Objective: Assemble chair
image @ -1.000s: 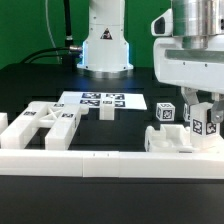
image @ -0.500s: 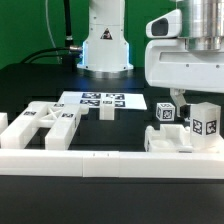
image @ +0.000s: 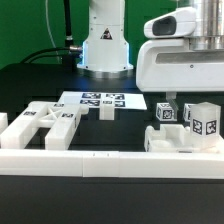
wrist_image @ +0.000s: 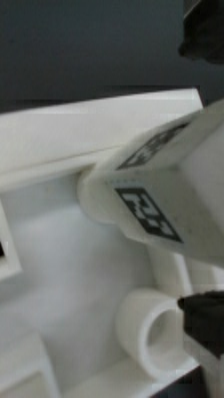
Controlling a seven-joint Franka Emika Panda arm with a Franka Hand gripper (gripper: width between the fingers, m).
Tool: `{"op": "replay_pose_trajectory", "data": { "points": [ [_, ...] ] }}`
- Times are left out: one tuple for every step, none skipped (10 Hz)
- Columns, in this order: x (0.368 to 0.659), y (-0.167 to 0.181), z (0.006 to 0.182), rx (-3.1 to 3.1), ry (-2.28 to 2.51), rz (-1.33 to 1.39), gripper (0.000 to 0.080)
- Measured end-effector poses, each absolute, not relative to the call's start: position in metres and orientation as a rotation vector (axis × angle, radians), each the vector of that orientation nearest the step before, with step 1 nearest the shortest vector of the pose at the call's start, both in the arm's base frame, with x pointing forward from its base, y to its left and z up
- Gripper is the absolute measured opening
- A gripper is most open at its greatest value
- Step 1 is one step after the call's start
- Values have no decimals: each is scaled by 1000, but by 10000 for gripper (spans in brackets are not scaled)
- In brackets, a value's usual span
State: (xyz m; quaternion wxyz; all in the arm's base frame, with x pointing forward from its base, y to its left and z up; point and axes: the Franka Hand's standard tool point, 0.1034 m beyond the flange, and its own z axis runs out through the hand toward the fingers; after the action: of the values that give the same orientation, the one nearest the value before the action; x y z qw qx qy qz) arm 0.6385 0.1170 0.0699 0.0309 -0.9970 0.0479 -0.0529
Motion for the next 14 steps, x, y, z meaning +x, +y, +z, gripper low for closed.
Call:
{"op": "replay_pose_trajectory", "data": {
  "points": [
    [639,116,70,-3081,32,-167,649],
    [639,113,69,-3085,-45,-168,649],
    [639,111,68,-3086,-129,-168,649],
    [639,109,67,-3084,-241,-169,523],
    [639,109,67,-3084,-242,-169,386],
    [639,109,67,-3084,-241,-169,386],
    [639,109,67,-3084,-228,-168,286],
    [638,109,67,-3085,-192,-167,286],
    [638,109,67,-3085,-194,-167,286],
    [638,109,66,-3084,-150,-166,286],
    [638,110,66,-3065,102,-157,286],
    [638,110,66,-3039,279,-151,286],
    [638,110,66,-3004,426,-149,286],
    [638,110,66,-2985,530,-143,287]
  ]
}}
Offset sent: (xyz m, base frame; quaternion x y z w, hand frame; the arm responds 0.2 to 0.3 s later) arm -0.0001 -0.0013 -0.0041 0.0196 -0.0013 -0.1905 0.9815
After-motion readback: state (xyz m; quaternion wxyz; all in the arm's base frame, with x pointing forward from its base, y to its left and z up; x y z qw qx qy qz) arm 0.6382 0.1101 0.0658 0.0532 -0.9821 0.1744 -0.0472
